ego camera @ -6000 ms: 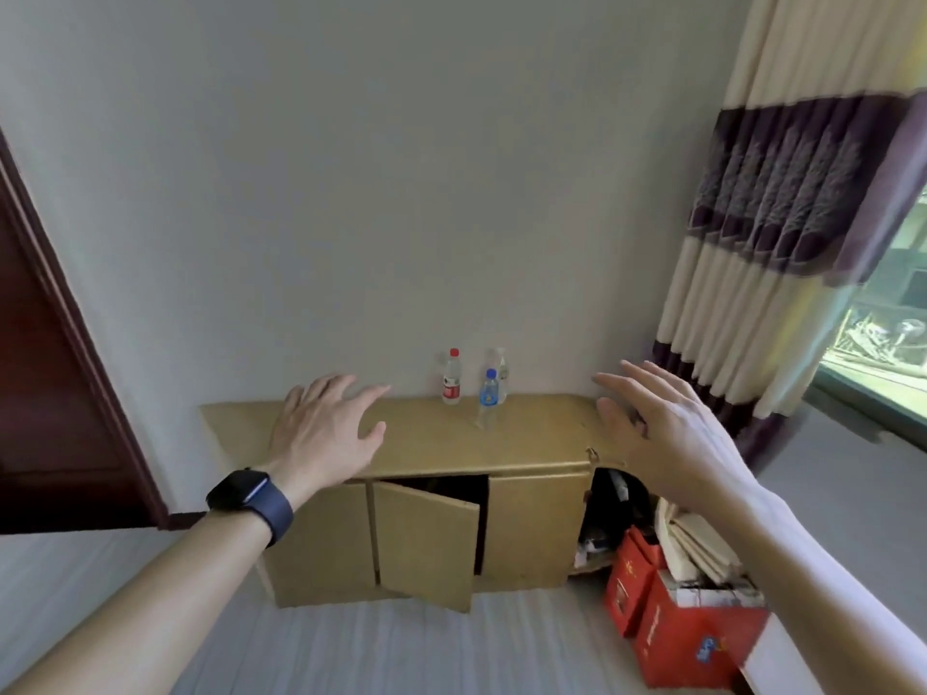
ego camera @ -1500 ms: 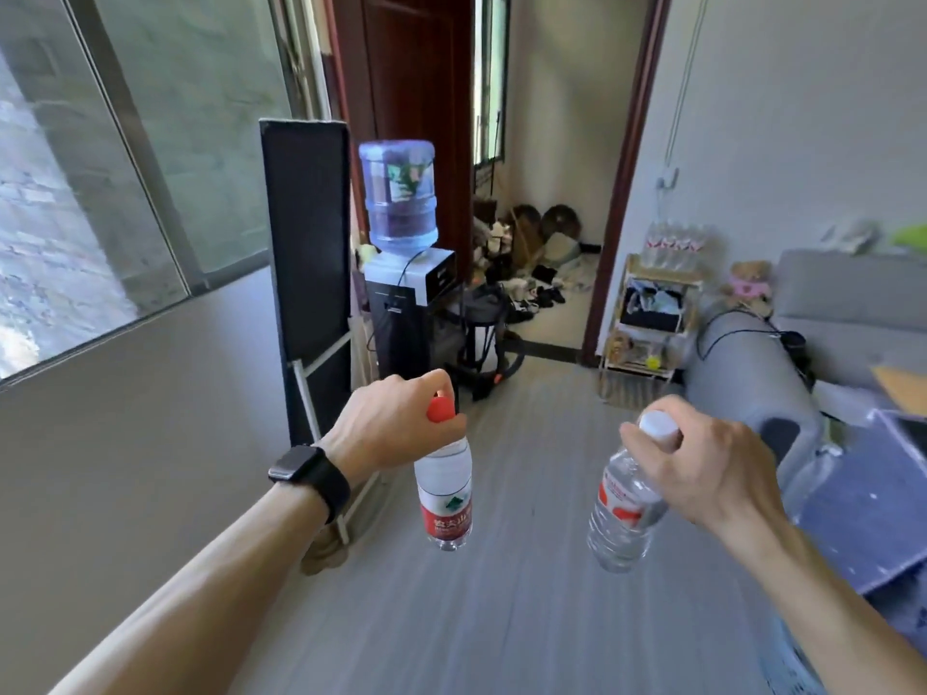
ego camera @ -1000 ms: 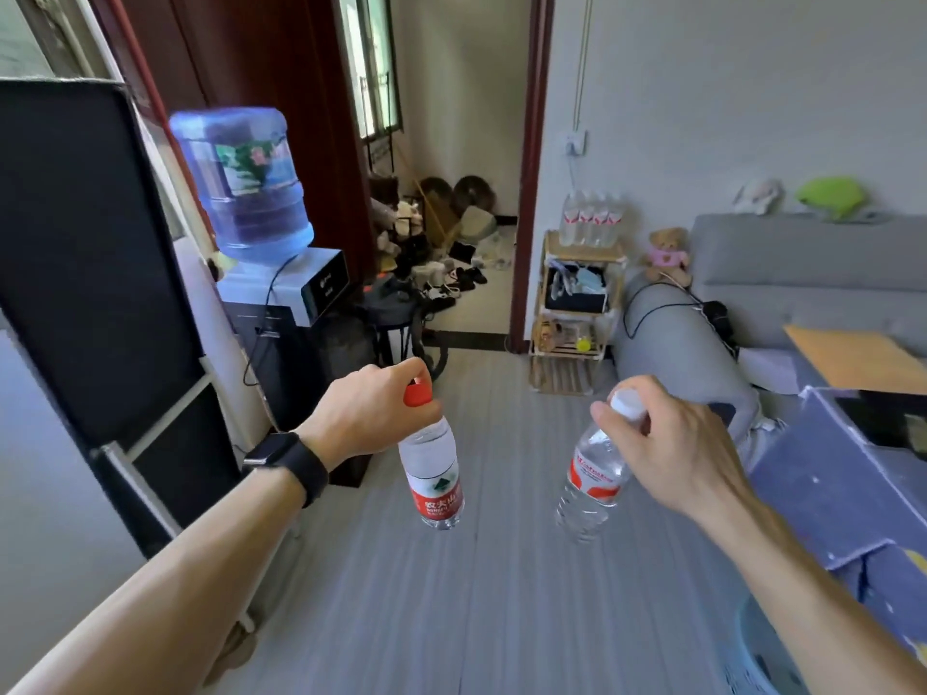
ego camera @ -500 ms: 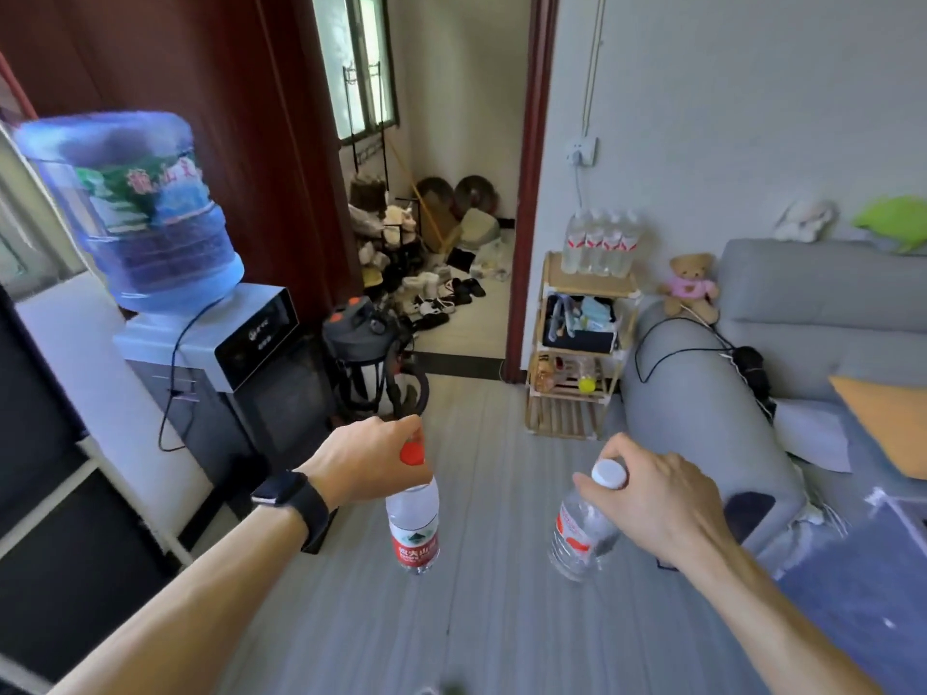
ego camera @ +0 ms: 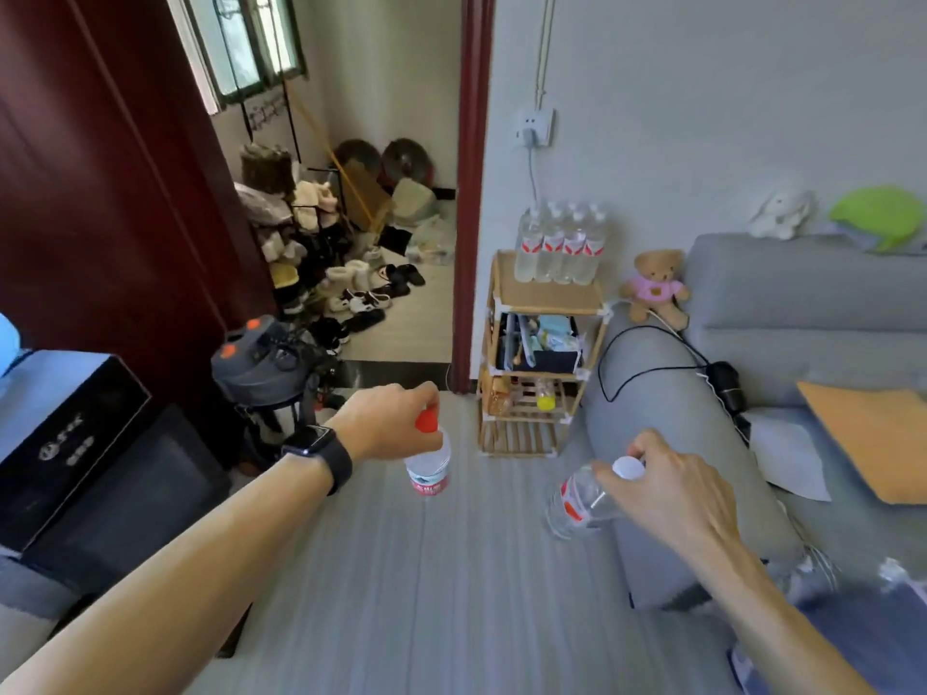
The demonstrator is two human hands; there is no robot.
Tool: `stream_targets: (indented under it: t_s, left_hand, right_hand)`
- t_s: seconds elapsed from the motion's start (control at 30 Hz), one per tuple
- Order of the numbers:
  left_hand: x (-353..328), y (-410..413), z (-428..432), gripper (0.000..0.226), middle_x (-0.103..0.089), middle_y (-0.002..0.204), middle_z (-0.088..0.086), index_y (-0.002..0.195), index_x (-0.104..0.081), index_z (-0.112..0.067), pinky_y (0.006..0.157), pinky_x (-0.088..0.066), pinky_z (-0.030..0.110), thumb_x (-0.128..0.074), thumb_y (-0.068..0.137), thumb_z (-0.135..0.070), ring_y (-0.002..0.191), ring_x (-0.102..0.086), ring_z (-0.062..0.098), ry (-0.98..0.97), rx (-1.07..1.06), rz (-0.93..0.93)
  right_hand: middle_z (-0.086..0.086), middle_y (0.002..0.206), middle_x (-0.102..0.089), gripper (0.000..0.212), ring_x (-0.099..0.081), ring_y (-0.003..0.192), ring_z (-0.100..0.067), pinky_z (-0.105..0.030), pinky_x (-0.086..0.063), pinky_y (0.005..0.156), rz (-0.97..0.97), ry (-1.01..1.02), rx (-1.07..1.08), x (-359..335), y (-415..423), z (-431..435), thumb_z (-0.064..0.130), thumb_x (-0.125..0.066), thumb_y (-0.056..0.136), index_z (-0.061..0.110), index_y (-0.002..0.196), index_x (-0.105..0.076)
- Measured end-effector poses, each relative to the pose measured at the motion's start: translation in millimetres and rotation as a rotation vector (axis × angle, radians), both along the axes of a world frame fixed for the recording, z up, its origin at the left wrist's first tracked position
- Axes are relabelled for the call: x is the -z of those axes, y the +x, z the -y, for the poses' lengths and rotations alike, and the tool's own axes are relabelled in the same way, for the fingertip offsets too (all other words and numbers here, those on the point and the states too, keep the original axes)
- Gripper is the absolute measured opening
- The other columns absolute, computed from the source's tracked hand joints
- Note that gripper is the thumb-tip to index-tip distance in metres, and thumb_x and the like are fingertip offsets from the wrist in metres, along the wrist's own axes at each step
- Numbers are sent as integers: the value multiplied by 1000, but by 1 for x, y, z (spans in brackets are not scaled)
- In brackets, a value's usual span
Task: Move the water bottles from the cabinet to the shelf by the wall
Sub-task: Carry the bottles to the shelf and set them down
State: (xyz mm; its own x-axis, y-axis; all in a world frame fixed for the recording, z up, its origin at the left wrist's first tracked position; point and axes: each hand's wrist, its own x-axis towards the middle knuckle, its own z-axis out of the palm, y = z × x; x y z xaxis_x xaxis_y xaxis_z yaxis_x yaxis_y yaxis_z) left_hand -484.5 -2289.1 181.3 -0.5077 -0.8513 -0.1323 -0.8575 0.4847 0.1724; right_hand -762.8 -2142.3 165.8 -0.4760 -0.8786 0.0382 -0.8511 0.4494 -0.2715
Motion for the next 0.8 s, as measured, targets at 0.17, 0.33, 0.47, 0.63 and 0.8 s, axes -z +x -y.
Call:
stream_targets:
  t_s: [0.17,0.33,0.47,0.63,0.8]
  left_hand:
    - [10,-51,113,27,-61,86,-6,102,-47,-32,71,-51,34,-51,82,-51,78,-60,18,-3,-14,-24]
    - [22,-114,205,25,-62,86,-9,101,-49,-34,70,-52,33,-54,82,-50,77,-60,15,30,10,-8]
    - [21,-164,273,24,-61,85,-11,97,-49,-36,66,-49,30,-54,80,-52,77,-58,14,42,20,27]
    - [19,-210,347,22,-63,84,-9,99,-47,-36,66,-48,32,-51,81,-48,77,-60,20,19,0,4]
    - [26,-246,430,24,-65,83,-6,104,-48,-36,64,-50,33,-50,84,-48,75,-61,20,2,-6,-58]
  right_hand:
    - [1,72,-59,38,-55,74,-29,-31,-41,62,69,6,44,13,-48,90,63,-61,78,27,86,-49]
    - [10,67,-57,31,-56,67,-19,-28,-40,58,68,55,33,33,-104,191,57,-58,78,28,83,-51]
    - [10,68,-58,33,-56,67,-18,-28,-41,56,93,60,-13,33,-157,268,59,-59,75,28,81,-50]
    - [4,74,-62,40,-55,74,-26,-33,-44,62,152,22,-9,22,-204,367,65,-63,72,29,83,-50]
    - [1,81,-63,39,-57,82,-29,-35,-44,67,218,-56,8,22,-231,464,61,-65,74,26,86,-53]
